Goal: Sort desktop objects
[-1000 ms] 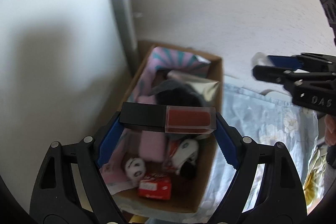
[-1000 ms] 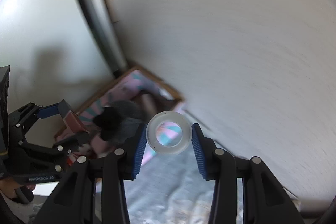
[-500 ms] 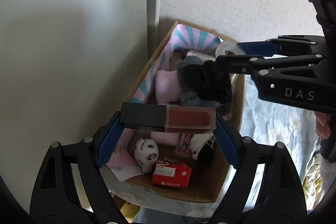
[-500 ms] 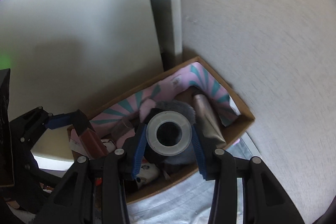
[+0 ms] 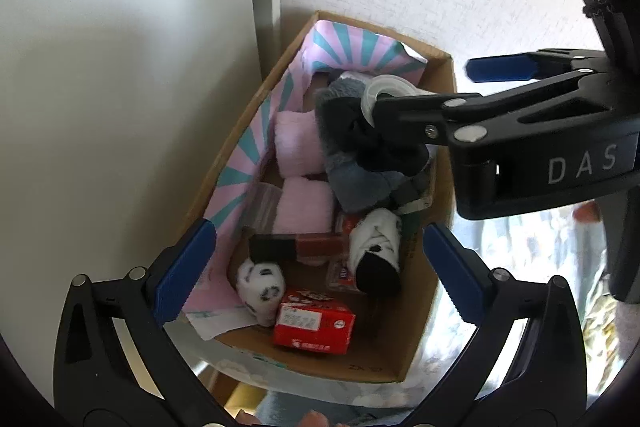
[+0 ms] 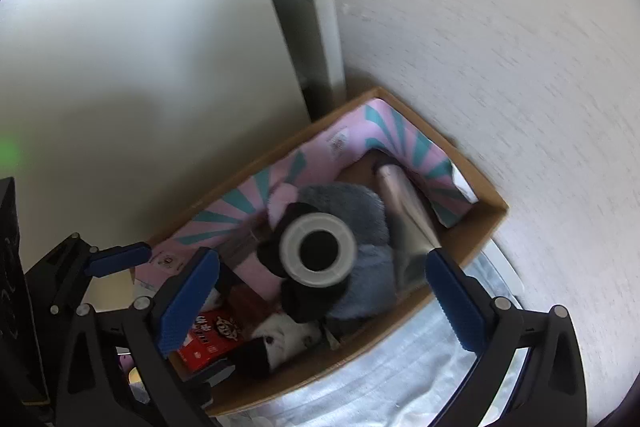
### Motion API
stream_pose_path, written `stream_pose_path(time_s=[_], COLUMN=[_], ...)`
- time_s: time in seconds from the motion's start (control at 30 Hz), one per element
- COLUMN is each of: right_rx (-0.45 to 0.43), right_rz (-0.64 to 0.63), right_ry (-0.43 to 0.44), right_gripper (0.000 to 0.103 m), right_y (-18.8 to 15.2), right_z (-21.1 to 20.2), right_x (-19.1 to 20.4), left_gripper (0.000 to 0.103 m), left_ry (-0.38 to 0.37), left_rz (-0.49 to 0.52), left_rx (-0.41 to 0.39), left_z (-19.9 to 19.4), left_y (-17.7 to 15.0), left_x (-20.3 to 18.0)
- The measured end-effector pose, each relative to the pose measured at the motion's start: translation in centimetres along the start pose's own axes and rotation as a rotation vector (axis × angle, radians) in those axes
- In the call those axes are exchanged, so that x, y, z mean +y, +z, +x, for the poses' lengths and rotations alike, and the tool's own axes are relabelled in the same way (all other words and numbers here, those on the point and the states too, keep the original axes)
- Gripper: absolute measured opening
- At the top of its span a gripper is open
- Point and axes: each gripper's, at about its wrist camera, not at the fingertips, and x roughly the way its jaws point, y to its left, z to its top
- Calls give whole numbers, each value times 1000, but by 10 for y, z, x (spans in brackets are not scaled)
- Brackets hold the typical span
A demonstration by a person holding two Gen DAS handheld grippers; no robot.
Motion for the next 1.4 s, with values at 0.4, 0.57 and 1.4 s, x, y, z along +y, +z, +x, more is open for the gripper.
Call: stream_pose_path(time_s=[0.4, 0.57, 1.4], right_rx=[-79, -129, -229], right_rz=[91, 222, 812], right_ry=[-107, -206, -588], right_gripper=[103, 103, 103], right_y=[-19, -39, -225], right_z=[-27, -63, -199], right_x=[-14, -31, -11], left_gripper=[103, 103, 103], left_ry=[-85, -229, -149], left_rz=[55, 80, 367], left_rx=[-13, -50, -209], left_z=[-13, -40, -125], left_y=[9, 32, -5], left_x=[-7, -16, -135])
